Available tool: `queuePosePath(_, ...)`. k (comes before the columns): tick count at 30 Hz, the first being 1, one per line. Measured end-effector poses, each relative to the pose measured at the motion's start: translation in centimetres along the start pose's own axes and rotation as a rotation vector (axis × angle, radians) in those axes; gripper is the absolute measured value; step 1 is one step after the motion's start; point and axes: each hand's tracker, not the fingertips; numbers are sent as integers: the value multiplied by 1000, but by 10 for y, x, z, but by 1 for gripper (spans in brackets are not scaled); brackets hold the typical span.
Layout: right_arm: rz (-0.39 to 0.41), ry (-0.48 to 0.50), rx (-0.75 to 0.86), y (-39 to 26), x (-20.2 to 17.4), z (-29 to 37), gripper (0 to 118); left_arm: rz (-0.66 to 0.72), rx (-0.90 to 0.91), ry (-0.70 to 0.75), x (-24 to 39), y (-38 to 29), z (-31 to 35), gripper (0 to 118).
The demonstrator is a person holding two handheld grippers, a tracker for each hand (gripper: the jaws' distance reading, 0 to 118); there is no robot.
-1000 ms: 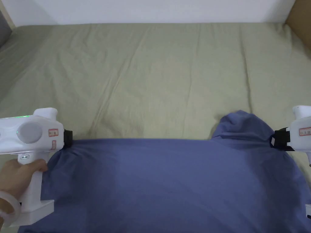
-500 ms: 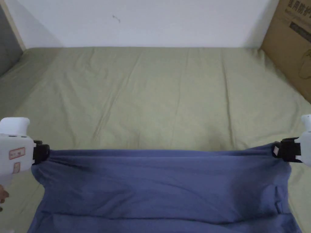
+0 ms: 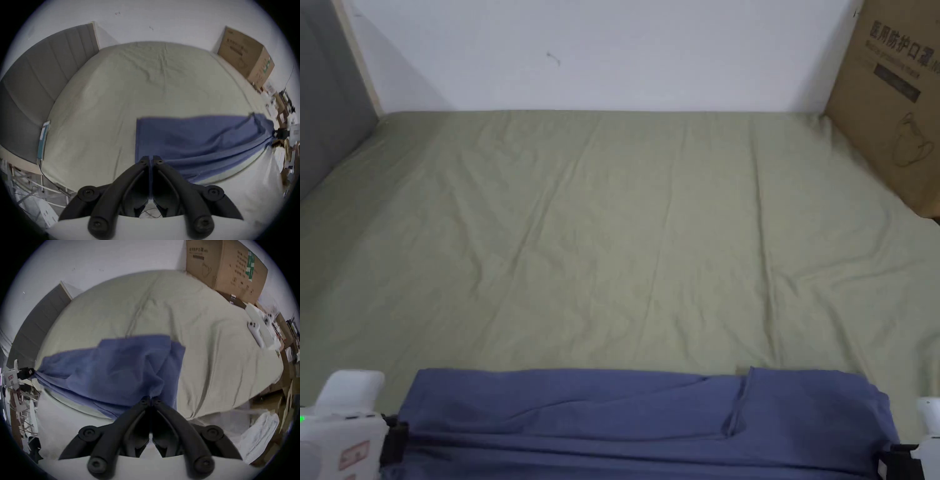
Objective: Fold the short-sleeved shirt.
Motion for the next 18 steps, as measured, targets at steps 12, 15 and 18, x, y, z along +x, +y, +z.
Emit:
queuePosePath(12,55,-98,111,19,-33,28,88,186,90,-64,-22,8,27,108)
queuePosePath(15,70,-53,193,32,-54,43,86,273,144,-138,-26,13,39,93)
queuePosePath(18,78,-55,331,36,-86,55,55,314,174,-197,-20,12,43,0)
